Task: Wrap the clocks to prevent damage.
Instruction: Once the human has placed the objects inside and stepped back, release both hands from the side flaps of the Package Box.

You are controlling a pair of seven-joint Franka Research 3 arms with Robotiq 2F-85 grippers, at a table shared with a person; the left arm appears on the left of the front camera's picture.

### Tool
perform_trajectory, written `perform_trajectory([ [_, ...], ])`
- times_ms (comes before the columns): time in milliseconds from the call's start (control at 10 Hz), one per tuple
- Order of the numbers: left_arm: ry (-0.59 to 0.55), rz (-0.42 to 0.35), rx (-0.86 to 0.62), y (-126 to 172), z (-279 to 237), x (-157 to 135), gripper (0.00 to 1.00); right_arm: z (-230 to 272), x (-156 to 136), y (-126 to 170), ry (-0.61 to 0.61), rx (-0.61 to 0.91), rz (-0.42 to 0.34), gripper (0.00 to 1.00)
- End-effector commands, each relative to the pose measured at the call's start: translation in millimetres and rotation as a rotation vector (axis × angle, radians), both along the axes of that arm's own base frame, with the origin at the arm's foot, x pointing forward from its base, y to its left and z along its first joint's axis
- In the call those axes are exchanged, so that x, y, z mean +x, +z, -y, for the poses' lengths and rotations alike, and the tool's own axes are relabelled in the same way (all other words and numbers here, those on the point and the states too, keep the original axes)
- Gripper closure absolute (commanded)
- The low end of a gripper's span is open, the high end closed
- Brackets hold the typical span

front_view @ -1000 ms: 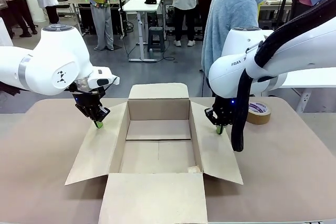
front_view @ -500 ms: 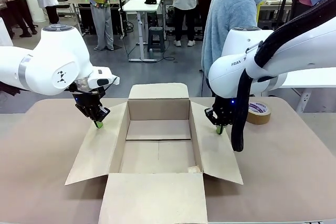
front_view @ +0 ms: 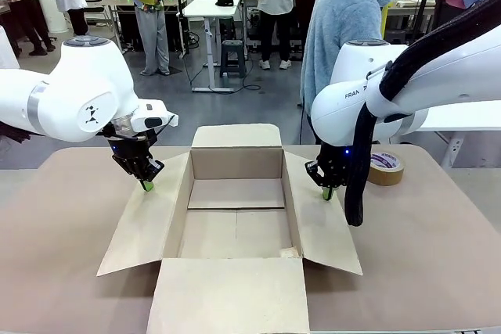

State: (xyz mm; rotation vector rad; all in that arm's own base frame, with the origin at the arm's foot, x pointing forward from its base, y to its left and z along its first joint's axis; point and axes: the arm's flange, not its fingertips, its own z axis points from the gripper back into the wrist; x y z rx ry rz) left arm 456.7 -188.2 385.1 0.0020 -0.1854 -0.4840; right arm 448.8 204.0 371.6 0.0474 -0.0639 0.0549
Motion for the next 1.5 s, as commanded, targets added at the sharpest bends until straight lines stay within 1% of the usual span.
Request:
perform_trajectory([
  [0, 0.002, 0.0, 0.001, -0.3, 0.1, -0.3, 1.0, -0.9, -1.6, -2.1, -0.018, -0.011, -0.004, 0.99],
  [1400, 0.002, 0.0, 0.001, -0.3, 0.1, -0.3, 1.0, -0.9, -1.6, -2.1, -0.018, -0.011, -0.004, 0.99],
])
